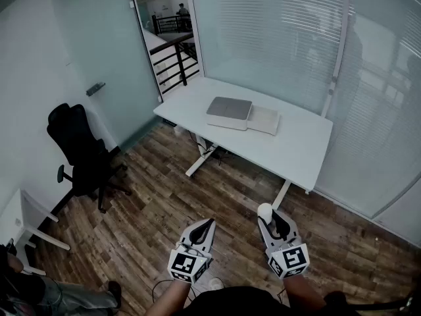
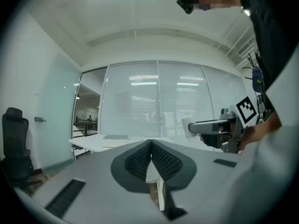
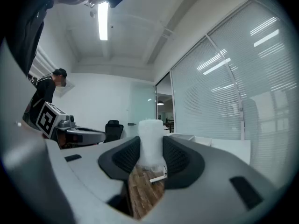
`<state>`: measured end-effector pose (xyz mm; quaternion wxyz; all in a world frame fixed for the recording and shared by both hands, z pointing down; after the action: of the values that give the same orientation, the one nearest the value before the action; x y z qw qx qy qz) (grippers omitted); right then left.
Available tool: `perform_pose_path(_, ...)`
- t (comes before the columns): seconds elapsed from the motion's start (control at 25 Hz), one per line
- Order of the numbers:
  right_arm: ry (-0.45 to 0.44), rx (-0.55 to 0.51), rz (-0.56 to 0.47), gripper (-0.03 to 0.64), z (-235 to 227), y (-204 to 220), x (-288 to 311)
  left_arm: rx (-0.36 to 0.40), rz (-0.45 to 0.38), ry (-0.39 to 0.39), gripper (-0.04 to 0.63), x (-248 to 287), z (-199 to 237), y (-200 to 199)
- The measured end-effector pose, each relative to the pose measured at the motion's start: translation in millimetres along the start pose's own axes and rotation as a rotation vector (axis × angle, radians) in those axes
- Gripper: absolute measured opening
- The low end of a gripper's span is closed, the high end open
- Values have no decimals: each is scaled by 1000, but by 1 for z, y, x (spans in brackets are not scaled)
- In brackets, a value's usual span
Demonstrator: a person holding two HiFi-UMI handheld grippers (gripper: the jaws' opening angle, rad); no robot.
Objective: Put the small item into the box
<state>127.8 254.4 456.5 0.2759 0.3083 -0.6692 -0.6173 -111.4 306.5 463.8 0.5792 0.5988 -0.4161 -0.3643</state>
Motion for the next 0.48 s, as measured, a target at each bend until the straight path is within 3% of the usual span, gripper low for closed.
perform_pose_path(0.2, -4, -26, -18, 156, 9, -5, 5, -35, 30, -7, 11, -5, 6, 10)
perform_pose_path(0.48, -7, -27, -18, 158, 21, -2, 9, -25, 4, 3, 11, -6, 16, 11)
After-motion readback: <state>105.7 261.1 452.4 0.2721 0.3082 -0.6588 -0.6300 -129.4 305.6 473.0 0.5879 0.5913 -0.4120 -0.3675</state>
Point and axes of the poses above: the fingertips, and each gripper's own axes: x forward along the fingers, z to its left, y out of its underside, the point moved 8 cm from there along -x, backward along the fingers, and after that the axes turned 3 degrees about x, right-handed, at the moved point
